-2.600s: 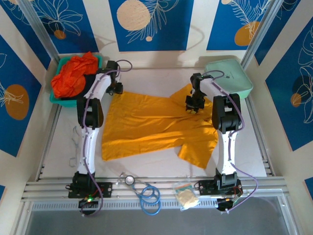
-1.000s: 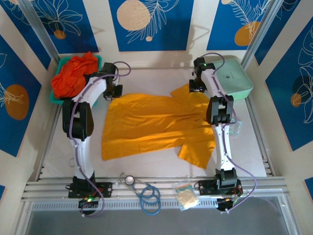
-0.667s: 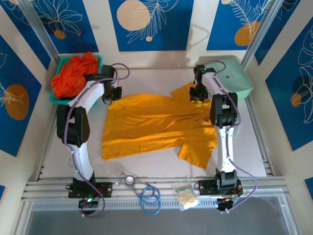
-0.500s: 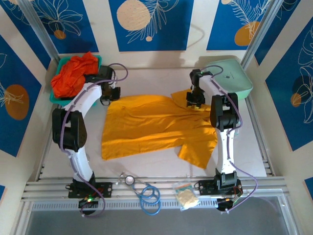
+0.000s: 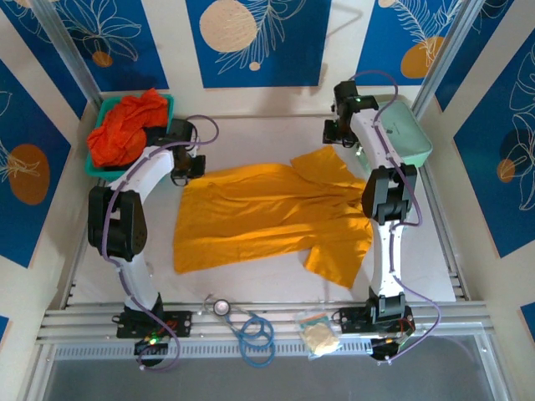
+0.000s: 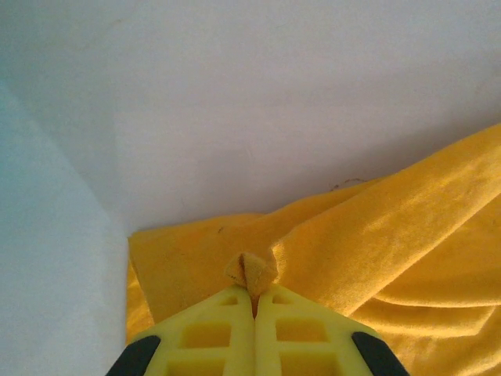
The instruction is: Fold and stack the t-shirts
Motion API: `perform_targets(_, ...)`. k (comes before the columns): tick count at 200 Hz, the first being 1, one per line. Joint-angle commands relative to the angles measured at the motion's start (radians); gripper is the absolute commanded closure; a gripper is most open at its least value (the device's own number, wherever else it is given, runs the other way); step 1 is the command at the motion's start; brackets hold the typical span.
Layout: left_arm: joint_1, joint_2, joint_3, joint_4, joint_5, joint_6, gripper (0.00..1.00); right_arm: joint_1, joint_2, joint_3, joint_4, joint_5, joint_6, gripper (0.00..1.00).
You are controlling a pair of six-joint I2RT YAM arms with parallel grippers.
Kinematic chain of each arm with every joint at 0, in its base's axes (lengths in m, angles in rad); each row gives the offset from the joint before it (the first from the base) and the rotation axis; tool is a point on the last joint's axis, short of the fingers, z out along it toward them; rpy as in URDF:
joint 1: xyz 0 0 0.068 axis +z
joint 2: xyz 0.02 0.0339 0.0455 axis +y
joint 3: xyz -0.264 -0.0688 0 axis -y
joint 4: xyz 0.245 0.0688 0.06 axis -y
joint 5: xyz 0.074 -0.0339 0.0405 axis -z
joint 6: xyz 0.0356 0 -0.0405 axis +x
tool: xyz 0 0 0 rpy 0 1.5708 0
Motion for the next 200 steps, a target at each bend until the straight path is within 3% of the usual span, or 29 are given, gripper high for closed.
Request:
perform_targets(1, -0.006, -0.04, -0.007, 0.013, 0.026, -0.018, 1.0, -0.003, 0.123, 0.042, 0.035, 0.033, -0.132, 0.58)
perform_targets(77, -0.008, -0.052, -0.004, 0.01, 0.047, -0.027, 1.0, -0.015, 0.338, 0.283, 0.059, 0.074, -0.203, 0.58)
perform_targets(151, -0.012, -0.035, -0.004, 0.015, 0.054, -0.026, 1.0, -0.031, 0.36, 0.303, 0.079, 0.081, -0.204, 0.53)
perform_targets(200, -0.015, -0.015, -0.004, 0.019, 0.055, -0.025, 1.0, -0.042, 0.429, 0.374, 0.05, 0.041, -0.216, 0.55)
